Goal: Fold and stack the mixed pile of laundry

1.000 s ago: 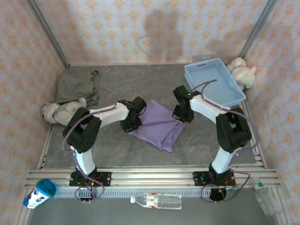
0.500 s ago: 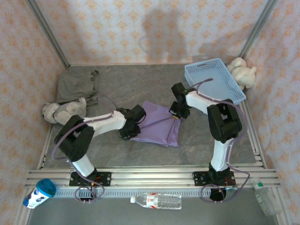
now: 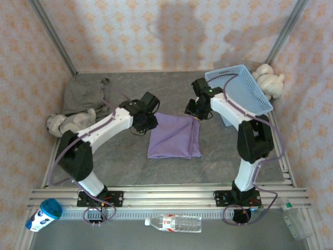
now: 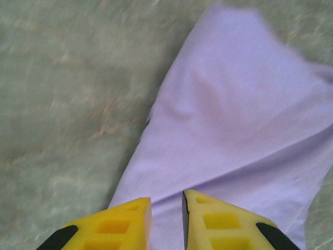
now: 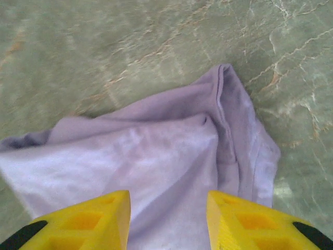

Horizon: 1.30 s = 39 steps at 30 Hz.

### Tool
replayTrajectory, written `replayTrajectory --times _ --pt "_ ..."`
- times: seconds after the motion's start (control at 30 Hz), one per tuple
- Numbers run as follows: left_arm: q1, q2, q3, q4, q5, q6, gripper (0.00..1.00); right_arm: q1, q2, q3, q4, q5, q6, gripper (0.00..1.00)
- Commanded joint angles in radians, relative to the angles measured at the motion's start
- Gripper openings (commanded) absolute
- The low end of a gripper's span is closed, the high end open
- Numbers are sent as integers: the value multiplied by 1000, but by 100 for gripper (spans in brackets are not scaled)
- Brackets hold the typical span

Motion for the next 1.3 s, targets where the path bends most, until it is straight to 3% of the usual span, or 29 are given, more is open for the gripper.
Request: replayTrajectory --times 0.0,0.23,0.4,0.57,0.87,1.03,1.17,1.27 --pt "13 123 114 -18 -18 102 21 17 -131 -106 -98 -18 -9 43" --pt "25 353 269 -29 11 158 19 121 -380 -436 -57 -81 131 43" --pt "25 422 272 6 56 148 18 208 -423 -574 93 -110 253 42" --pt "5 451 273 30 81 135 18 266 -353 -550 153 -79 270 40" --pt "-7 479 228 32 43 116 18 269 -241 -510 105 39 223 30" --pt "-7 512 217 20 28 124 17 269 -269 -469 56 78 197 0" --pt "-7 530 220 2 -2 143 17 257 -382 -415 -98 201 157 0" --pt "-7 534 220 -11 -11 156 17 200 -450 -432 -151 221 113 0"
